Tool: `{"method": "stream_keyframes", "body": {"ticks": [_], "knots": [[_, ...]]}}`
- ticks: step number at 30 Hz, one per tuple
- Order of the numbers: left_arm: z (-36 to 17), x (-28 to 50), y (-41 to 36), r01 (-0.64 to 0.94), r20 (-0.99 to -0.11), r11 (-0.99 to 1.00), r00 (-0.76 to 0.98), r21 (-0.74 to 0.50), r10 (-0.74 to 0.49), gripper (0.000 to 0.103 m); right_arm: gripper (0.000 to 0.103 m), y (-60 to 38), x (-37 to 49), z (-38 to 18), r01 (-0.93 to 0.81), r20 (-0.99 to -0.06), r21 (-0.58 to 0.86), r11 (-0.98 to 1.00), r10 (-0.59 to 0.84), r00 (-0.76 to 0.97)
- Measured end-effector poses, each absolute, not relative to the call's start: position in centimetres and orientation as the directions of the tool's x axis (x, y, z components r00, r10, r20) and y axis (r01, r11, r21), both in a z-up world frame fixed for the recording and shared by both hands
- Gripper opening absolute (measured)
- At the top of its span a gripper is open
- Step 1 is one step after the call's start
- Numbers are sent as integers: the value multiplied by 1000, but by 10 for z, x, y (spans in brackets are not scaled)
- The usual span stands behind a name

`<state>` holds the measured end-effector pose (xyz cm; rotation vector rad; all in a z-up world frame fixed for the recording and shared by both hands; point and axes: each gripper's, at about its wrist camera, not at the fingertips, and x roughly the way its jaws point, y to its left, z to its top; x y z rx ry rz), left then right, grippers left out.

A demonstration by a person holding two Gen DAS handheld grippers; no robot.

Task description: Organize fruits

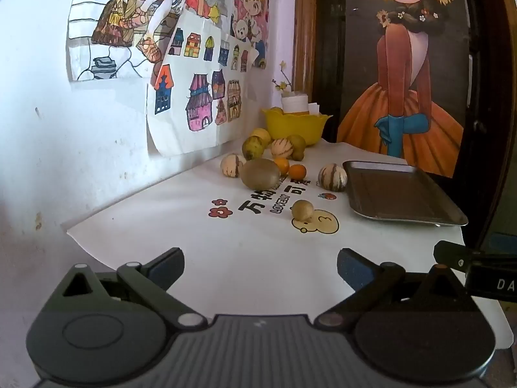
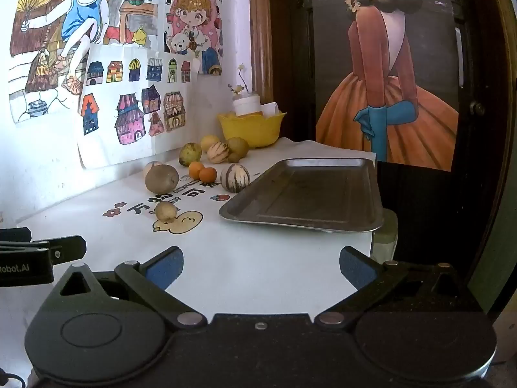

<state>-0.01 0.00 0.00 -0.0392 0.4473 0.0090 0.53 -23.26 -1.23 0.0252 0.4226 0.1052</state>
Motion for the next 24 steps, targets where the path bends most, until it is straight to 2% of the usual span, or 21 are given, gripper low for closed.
{"method": "stream_keyframes", "body": {"ticks": [24], "knots": [[-4, -2, -3, 2, -437, 999, 899, -40, -19, 103, 103, -233, 5, -14, -97, -407, 53, 994, 110, 907]]}}
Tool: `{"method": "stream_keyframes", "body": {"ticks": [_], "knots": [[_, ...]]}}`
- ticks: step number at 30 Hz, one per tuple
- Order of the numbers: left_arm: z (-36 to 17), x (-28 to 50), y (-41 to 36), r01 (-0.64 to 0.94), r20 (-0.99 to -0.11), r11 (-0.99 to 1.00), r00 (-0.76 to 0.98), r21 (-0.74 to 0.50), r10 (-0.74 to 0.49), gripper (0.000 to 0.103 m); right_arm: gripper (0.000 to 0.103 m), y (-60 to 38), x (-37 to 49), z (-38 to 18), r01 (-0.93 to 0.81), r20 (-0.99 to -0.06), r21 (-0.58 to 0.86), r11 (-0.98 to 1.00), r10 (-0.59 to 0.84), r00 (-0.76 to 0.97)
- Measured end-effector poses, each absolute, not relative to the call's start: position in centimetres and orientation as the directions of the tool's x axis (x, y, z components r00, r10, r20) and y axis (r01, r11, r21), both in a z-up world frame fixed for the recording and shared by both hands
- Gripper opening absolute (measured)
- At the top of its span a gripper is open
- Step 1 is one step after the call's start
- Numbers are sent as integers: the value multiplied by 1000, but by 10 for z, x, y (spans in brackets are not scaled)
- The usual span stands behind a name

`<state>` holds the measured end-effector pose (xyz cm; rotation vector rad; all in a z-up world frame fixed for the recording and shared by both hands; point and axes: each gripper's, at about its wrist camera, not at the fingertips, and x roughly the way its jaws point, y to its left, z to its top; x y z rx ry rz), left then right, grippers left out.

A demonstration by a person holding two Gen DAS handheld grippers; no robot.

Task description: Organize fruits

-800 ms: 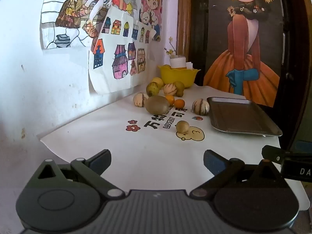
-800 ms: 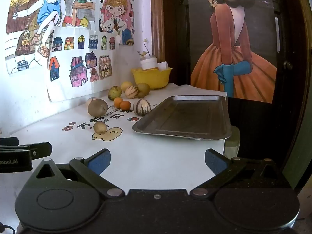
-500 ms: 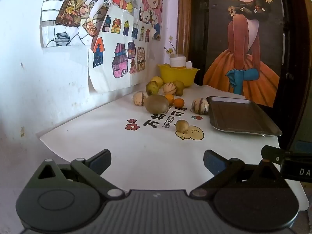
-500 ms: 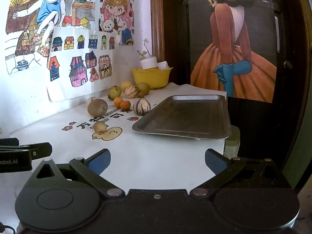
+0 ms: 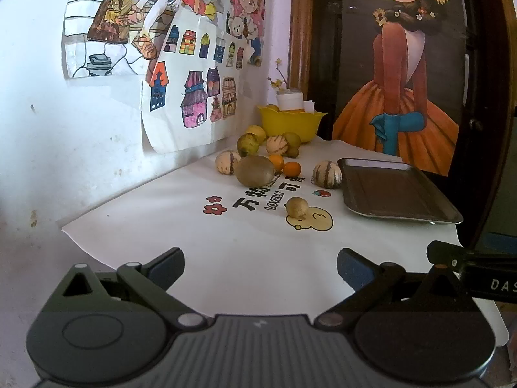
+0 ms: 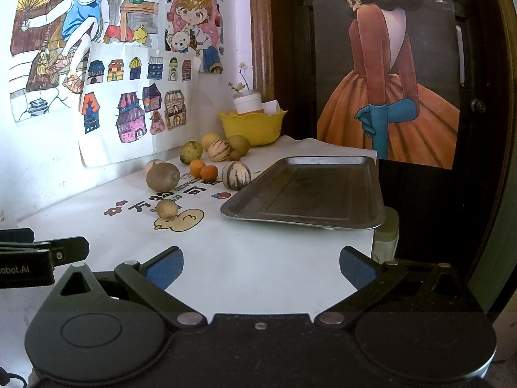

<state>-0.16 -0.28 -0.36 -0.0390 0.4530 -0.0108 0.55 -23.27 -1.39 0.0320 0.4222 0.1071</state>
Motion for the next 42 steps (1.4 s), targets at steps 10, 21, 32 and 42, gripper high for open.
{"method": "stream_keyframes", "body": {"ticks": [10, 21, 32, 42], "knots": [[-3, -1, -4, 8, -439, 999, 898, -40, -25, 103, 102, -232, 5, -15, -97, -408, 54, 994, 111, 906], [-3, -1, -4, 9, -440, 999, 897, -41, -26, 103, 102, -232, 5, -14, -97, -410, 55, 994, 111, 906], [-3, -1, -4, 8, -442, 999, 897, -42, -25, 103, 103, -232, 5, -14, -97, -411, 56, 994, 112, 905], [-6, 0, -5, 2, -448, 999, 894, -44, -22, 103, 103, -232, 6, -13, -97, -414, 56, 994, 112, 903]]}}
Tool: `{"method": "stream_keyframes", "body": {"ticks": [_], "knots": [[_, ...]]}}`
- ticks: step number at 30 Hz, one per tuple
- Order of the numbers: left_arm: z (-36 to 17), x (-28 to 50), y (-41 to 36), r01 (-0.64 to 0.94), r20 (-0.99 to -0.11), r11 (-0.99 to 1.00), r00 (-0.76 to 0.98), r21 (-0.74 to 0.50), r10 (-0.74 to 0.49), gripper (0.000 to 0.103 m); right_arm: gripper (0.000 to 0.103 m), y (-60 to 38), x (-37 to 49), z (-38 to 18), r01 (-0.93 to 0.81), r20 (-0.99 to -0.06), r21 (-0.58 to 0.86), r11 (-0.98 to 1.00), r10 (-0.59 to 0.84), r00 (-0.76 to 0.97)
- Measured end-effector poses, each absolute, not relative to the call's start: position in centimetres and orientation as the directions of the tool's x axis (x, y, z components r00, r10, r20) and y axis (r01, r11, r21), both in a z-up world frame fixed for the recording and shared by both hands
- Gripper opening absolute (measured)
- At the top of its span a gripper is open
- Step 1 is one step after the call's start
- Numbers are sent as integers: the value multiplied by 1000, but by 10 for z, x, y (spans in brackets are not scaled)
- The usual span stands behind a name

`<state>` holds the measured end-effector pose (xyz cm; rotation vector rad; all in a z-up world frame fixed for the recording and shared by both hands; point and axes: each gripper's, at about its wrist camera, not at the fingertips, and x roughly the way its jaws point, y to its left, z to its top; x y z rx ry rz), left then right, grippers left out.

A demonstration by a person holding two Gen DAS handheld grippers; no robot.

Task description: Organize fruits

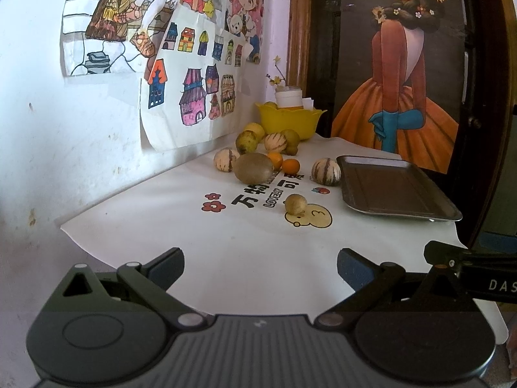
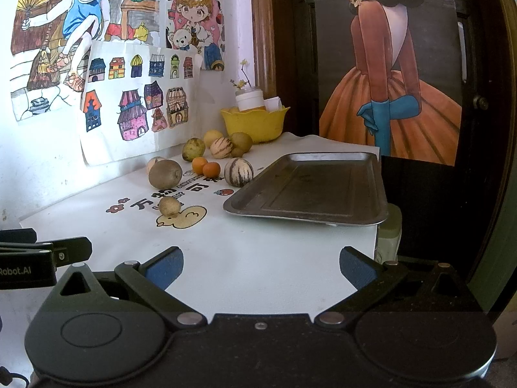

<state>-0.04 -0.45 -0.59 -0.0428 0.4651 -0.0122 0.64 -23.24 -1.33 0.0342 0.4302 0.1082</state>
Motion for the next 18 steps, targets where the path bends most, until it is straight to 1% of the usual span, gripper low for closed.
{"method": "stream_keyframes", "body": {"ticks": [12, 18], "knots": [[3, 15, 12, -10, -474, 999, 880, -38, -9, 103, 103, -233, 17, -17, -98, -422, 14, 995, 95, 902], [8, 32, 33, -32, -503, 994, 864, -105, -26, 103, 103, -236, 28, -16, -112, -432, -20, 994, 92, 897]]}}
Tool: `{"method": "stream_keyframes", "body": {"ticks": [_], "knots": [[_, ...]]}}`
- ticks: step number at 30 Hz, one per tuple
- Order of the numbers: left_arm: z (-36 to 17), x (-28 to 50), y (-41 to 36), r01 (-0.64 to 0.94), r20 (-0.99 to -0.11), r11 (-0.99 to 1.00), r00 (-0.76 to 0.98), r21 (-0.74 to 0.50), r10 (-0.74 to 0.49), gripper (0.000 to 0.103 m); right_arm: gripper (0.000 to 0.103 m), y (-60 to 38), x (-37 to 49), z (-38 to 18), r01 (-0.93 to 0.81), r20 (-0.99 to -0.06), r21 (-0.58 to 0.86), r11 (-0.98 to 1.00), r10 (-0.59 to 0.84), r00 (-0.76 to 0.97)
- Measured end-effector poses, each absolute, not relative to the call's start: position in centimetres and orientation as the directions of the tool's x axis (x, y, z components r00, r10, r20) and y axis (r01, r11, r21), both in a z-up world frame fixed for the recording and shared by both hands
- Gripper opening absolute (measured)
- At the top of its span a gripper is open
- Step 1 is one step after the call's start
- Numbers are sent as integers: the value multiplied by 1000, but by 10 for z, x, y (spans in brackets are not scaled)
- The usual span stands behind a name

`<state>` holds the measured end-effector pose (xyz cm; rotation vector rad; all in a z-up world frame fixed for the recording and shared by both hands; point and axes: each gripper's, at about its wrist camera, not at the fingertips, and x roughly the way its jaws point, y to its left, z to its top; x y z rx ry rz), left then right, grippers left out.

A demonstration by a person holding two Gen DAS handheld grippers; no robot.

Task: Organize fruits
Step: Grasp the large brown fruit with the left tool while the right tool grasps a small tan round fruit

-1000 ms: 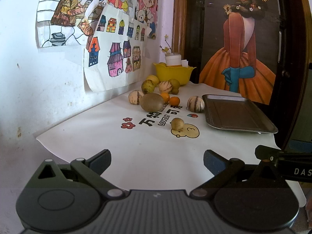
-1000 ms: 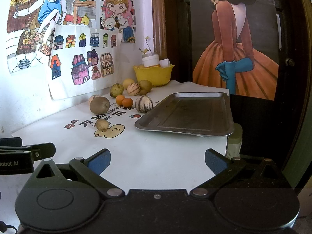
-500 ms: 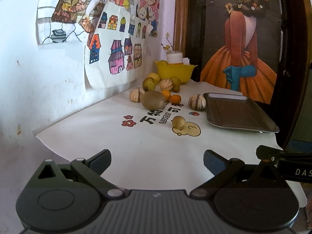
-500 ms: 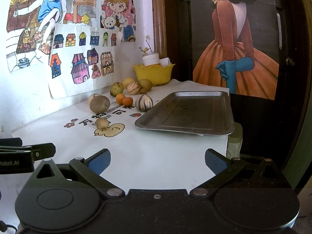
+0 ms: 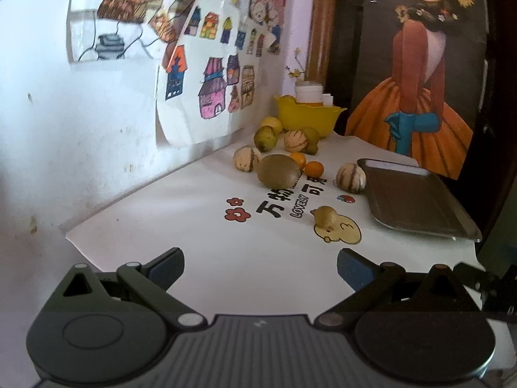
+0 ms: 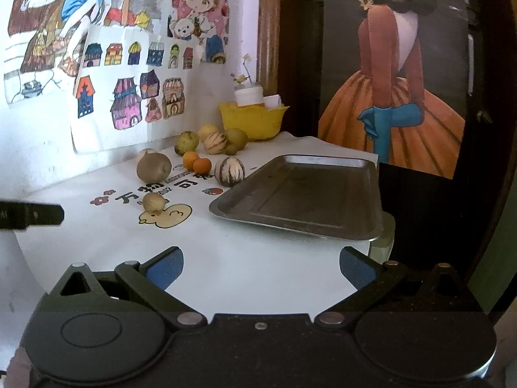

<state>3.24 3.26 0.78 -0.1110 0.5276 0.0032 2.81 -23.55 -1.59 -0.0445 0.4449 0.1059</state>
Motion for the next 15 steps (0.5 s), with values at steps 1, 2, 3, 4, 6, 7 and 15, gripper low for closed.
{"method": "stream_keyframes", "body": {"ticks": [1, 2, 3, 4, 6, 7, 15], "knots": [[8, 36, 35, -33, -506, 993, 862, -115, -30, 103, 103, -235, 31, -15, -121, -435, -27, 992, 97, 895], [9, 39, 37, -32, -508, 992, 861, -121, -35, 103, 103, -235, 33, -15, -131, -438, -36, 991, 102, 893], [10, 42, 40, -29, -510, 991, 860, -129, -41, 103, 103, -234, 35, -15, -140, -440, -44, 989, 106, 892], [10, 46, 41, -28, -511, 991, 858, -133, -44, 103, 103, -233, 38, -14, -151, -443, -52, 987, 113, 889], [11, 54, 43, -20, -519, 991, 853, -134, -52, 103, 103, -230, 45, -14, -173, -450, -67, 983, 125, 884], [12, 58, 44, -16, -524, 991, 850, -132, -56, 103, 103, -229, 47, -14, -184, -454, -73, 980, 132, 881], [16, 93, 53, 31, -568, 986, 814, -166, -121, 103, 103, -212, 70, -9, -323, -510, -94, 942, 233, 828]]}}
